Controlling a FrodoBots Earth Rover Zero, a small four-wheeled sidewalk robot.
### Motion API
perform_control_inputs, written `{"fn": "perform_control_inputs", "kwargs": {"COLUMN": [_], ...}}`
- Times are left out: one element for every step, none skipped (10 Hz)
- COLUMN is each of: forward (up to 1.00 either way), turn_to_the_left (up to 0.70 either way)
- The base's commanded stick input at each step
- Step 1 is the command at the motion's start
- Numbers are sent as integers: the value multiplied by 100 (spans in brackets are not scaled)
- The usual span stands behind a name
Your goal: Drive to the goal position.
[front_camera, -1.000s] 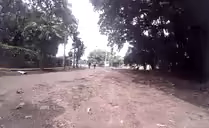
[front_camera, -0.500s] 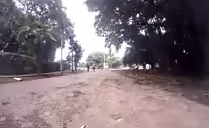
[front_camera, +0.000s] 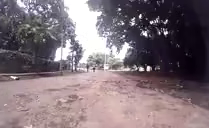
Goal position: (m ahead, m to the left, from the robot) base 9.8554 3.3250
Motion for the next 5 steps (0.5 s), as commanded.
{"fn": "perform_control_inputs", "kwargs": {"forward": [70,70,70,70,70], "turn_to_the_left": [0,0,0,0,0]}}
